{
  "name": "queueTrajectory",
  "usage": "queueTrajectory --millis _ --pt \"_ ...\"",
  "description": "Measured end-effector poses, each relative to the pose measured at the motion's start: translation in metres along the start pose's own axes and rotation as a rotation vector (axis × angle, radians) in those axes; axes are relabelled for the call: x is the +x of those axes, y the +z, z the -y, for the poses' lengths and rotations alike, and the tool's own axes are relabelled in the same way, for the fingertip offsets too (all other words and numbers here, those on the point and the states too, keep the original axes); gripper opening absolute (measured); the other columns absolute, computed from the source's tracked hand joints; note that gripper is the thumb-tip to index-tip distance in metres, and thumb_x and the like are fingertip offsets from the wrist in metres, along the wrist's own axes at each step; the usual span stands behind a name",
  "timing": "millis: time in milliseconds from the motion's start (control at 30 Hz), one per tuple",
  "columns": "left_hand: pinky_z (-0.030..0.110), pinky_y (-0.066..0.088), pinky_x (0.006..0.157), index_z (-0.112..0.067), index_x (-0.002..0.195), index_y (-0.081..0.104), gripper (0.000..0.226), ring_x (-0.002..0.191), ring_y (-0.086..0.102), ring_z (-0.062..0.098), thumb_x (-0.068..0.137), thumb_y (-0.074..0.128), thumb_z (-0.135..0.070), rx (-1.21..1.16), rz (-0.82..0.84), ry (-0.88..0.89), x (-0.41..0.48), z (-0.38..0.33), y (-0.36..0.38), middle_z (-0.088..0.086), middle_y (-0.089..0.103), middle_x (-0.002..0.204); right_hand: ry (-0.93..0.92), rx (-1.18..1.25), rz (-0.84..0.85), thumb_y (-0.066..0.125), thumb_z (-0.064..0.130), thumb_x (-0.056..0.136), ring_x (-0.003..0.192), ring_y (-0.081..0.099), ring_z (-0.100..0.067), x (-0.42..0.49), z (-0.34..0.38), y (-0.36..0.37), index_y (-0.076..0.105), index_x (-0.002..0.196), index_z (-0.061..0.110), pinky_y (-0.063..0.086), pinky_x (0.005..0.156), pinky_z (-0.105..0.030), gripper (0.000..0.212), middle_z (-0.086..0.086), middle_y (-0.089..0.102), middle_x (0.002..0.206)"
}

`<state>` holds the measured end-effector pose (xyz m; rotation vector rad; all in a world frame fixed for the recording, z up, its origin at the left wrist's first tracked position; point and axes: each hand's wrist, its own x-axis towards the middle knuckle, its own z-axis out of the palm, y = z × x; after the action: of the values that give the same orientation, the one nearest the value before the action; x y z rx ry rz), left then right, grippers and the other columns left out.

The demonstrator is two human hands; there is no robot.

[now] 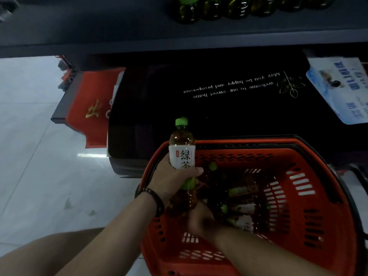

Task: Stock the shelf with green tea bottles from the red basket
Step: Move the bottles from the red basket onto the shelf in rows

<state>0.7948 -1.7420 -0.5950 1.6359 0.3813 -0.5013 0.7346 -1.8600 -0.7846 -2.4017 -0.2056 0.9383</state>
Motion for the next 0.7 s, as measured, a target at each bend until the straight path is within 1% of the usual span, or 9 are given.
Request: queueTrajectory --millis 100,167,233,300,367,433,533,633,700 --pt "0.053 0.064 0.091 -0.021 0.114 0.07 0.052 0.098 0.078 0.03 0.067 0.092 -0.031 0.008 0.008 0.007 0.001 -0.002 -0.001 0.008 0.079 0.105 0.051 0.044 -0.066 0.059 0.045 0.096 0.134 0.059 -0.022 0.003 0.001 0.003 0.059 0.137 0.03 0.047 0.11 -0.031 0.043 0.002 0.065 0.14" --pt "0.054 0.064 0.091 -0.02 0.113 0.071 0.048 0.096 0.078 0.03 0.07 0.092 -0.027 -0.012 0.004 0.004 0.003 -0.003 0.0 0.009 0.08 0.105 0.026 -0.03 -0.041 0.052 0.044 0.101 0.138 0.056 -0.023 0.002 0.003 0.004 0.056 0.144 0.026 0.044 0.111 -0.029 0.047 -0.001 0.062 0.146" --pt "0.054 0.064 0.089 -0.019 0.109 0.071 0.038 0.091 0.079 0.03 0.076 0.09 -0.018 -0.044 -0.005 -0.007 0.003 -0.006 0.001 0.009 0.08 0.1 -0.042 -0.073 -0.011 0.048 0.053 0.097 0.138 0.056 -0.027 -0.003 0.007 -0.002 0.056 0.146 0.025 0.046 0.112 -0.034 0.057 -0.004 0.061 0.148" --pt "0.054 0.064 0.088 -0.02 0.105 0.073 0.033 0.09 0.079 0.031 0.078 0.09 -0.017 -0.06 -0.013 -0.009 0.003 -0.01 0.002 0.009 0.081 0.098 -0.11 -0.014 0.056 0.058 0.055 0.086 0.128 0.064 -0.026 -0.014 0.012 -0.017 0.064 0.138 0.028 0.053 0.107 -0.038 0.058 -0.001 0.068 0.137" --pt "0.054 0.064 0.086 -0.024 0.098 0.075 0.029 0.09 0.079 0.034 0.075 0.091 -0.019 -0.079 -0.023 0.006 0.004 -0.014 0.002 0.008 0.081 0.096 -0.19 0.19 0.086 0.076 0.037 0.081 0.113 0.071 -0.013 -0.026 0.017 -0.035 0.074 0.119 0.027 0.058 0.099 -0.035 0.039 0.006 0.077 0.118" --pt "0.053 0.065 0.084 -0.022 0.098 0.073 0.029 0.086 0.079 0.033 0.076 0.091 -0.015 -0.119 -0.044 0.006 0.002 -0.019 0.002 0.007 0.079 0.093 -0.193 0.414 0.048 0.085 0.022 0.075 0.099 0.074 -0.002 -0.044 0.027 -0.061 0.076 0.107 0.022 0.06 0.093 -0.029 0.034 0.008 0.08 0.104" --pt "0.044 0.064 0.076 -0.013 0.111 0.068 0.04 0.083 0.078 0.03 0.078 0.09 -0.012 -0.181 -0.077 -0.005 -0.004 -0.032 0.001 0.011 0.075 0.1 -0.16 0.698 -0.031 0.088 0.012 0.076 0.079 0.072 -0.011 -0.067 0.04 -0.105 0.072 0.103 0.005 0.06 0.075 -0.031 0.032 0.001 0.076 0.088" --pt "0.041 0.064 0.076 -0.012 0.118 0.068 0.046 0.086 0.08 0.028 0.078 0.09 -0.016 -0.197 -0.098 0.014 -0.012 -0.049 0.001 0.015 0.077 0.11 -0.05 0.965 -0.026 0.085 0.015 0.077 0.069 0.072 -0.012 -0.088 0.039 -0.146 0.081 0.086 0.02 0.058 0.062 -0.031 0.01 0.003 0.077 0.077" --pt "0.044 0.065 0.078 -0.013 0.117 0.07 0.045 0.086 0.08 0.028 0.077 0.09 -0.018 -0.226 -0.107 0.015 -0.018 -0.062 0.004 0.013 0.078 0.109 0.014 1.106 0.005 0.076 0.008 0.084 0.067 0.073 -0.016 -0.104 0.032 -0.172 0.079 0.088 0.019 0.056 0.061 -0.03 0.013 -0.004 0.076 0.078"
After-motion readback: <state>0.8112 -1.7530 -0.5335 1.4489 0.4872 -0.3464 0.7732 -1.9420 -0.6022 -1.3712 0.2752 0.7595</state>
